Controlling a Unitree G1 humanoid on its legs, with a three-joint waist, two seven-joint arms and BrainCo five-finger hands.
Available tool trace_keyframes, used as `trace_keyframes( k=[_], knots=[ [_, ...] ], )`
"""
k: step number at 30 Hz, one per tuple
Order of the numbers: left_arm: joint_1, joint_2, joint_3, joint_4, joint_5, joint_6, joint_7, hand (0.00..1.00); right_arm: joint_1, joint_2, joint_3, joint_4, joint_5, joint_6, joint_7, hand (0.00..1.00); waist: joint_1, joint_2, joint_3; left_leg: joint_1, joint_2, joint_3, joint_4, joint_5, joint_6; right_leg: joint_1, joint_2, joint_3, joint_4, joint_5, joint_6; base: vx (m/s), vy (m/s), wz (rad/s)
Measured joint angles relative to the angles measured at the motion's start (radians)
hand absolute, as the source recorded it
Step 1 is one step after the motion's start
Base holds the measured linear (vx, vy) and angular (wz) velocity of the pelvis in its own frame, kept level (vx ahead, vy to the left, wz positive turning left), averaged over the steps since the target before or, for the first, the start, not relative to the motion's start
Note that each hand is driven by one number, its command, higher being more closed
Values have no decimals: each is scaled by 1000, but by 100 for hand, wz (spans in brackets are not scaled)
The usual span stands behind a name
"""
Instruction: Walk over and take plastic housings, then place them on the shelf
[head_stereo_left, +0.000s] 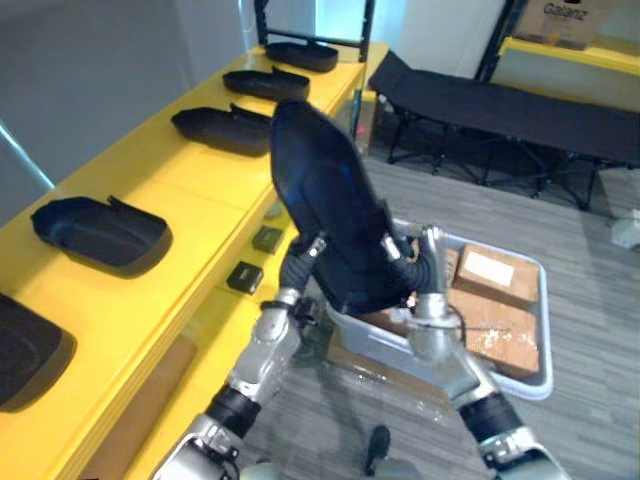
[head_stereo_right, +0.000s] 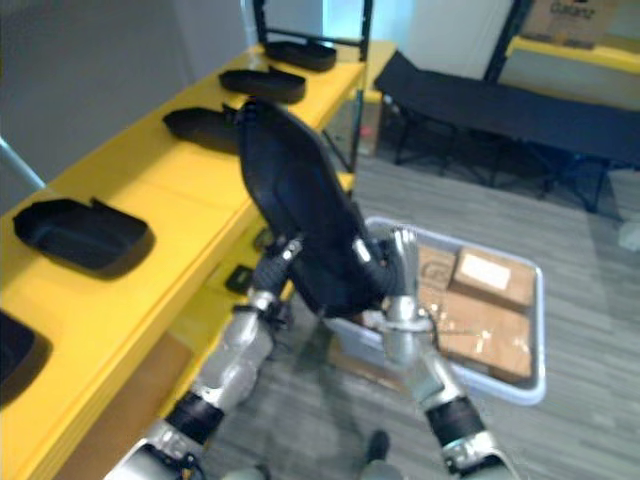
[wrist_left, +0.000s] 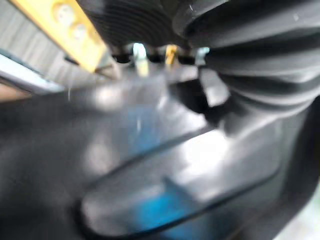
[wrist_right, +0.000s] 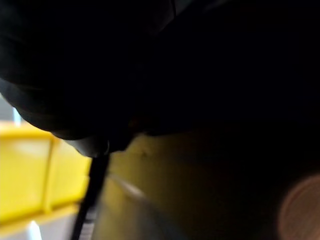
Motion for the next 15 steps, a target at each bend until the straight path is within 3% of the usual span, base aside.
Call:
trace_keyframes(
  k=[3, 5, 8, 9, 11, 12, 15],
  knots=[
    [0, -14, 42, -8, 108, -50, 123, 100, 48, 11, 43, 1, 51, -6, 36, 0, 2, -1, -1, 0, 0, 0, -2, 0, 0, 0, 0, 0, 0, 0, 0, 0, 0, 0],
    [1, -15, 62, -26, 172, -51, 180, 100, 67, 16, 54, -4, 71, -15, 57, 0, 3, -2, -2, 1, 1, 0, -2, 0, 0, 0, 1, -1, 0, 0, 0, 0, 0, 0],
    [8, -34, 115, -62, 410, -39, 324, 100, 98, 17, 57, -93, 96, -17, 130, 0, 3, -6, -4, 2, 2, 11, -2, 0, 0, 0, 3, 2, 0, 0, 0, -2, 4, -4],
    [28, -48, 158, -84, 557, -30, 393, 100, 111, 17, 45, -163, 127, -18, 182, 0, 4, -10, -7, 12, 3, 24, -5, 0, -1, 0, 7, 13, 0, 0, 0, -4, 11, -16],
    [53, -50, 191, -101, 647, -7, 432, 100, 131, 14, 9, -215, 166, -18, 218, 0, 3, -11, -20, 16, 4, 27, -7, -1, -1, 0, 9, 17, 0, 0, 0, -2, 7, -12],
    [79, -51, 223, -104, 709, 13, 457, 100, 167, 8, -45, -272, 252, -19, 260, 0, 2, -12, -36, 18, 4, 29, -10, -1, -1, -1, 10, 19, 0, -1, -1, 1, 4, -4],
    [128, -48, 284, -118, 765, 41, 484, 100, 223, 6, -134, -344, 380, -29, 304, 0, 1, -11, -46, 29, 5, 39, -16, -1, -1, 1, 11, 26, 0, -2, -1, -10, 7, -10]
  ],
)
